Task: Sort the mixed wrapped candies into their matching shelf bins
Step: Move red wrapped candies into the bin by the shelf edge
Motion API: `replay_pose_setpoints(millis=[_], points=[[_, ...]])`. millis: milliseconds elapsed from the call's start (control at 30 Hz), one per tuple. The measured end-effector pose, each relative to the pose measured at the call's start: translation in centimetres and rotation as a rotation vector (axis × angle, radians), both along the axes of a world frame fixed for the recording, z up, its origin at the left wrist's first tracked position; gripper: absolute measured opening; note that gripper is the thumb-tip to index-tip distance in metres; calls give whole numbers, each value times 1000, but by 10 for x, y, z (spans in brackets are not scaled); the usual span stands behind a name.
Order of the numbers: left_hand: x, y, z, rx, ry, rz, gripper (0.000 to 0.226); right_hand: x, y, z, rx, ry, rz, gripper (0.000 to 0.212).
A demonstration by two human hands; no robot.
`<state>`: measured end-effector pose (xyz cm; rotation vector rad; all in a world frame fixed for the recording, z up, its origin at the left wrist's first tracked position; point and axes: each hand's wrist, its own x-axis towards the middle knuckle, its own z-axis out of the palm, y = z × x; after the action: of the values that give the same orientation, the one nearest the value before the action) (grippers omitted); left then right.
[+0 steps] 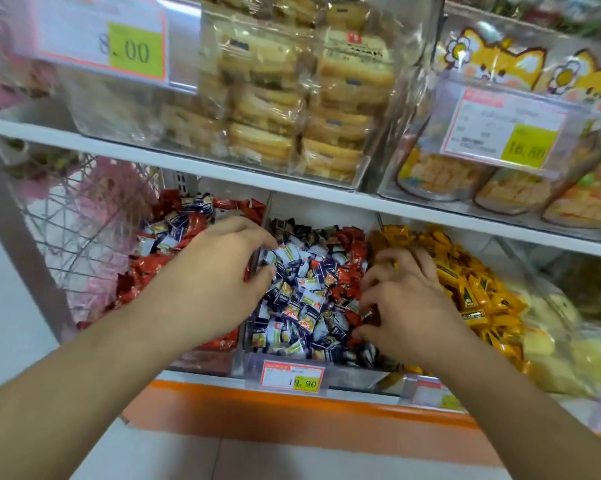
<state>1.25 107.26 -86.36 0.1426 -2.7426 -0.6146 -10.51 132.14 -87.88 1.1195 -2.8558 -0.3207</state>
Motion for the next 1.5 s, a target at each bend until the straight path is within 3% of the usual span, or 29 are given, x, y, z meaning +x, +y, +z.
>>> replay_pose_setpoints(millis=[167, 333, 533, 600, 667, 733, 833, 967, 1167, 1267, 1500], points=[[-1, 2, -2, 9, -10, -43, 29, 5, -7, -8, -57, 36, -15, 3], [2, 3, 3, 27, 9, -53, 26, 0, -2, -4, -381, 54, -33, 22], [4, 21, 7, 85, -40, -202, 54, 31, -13, 28, -815, -405, -20, 14], [7, 27, 11, 139, -54, -232, 47, 38, -18, 33, -909, -488, -6, 11], [10, 30, 16, 190, -60, -242, 26, 41, -21, 34, -960, -536, 2, 7], [12, 26, 22, 195, -59, -203, 14, 40, -18, 33, -950, -545, -26, 4], [9, 6, 27, 155, 24, -6, 13, 29, -4, 29, -862, -422, -88, 17], [5, -20, 24, -35, -24, 290, 48, 13, 19, 31, -738, -289, -215, 22], [-2, 12, 15, -61, 15, 6, 41, -1, 32, 31, -621, -289, -274, 22], [-16, 41, 3, -9, -52, -124, 38, -4, 33, 31, -614, -302, -276, 23], [-93, 101, -39, 66, -154, -219, 47, -6, 34, 30, -603, -324, -277, 24]])
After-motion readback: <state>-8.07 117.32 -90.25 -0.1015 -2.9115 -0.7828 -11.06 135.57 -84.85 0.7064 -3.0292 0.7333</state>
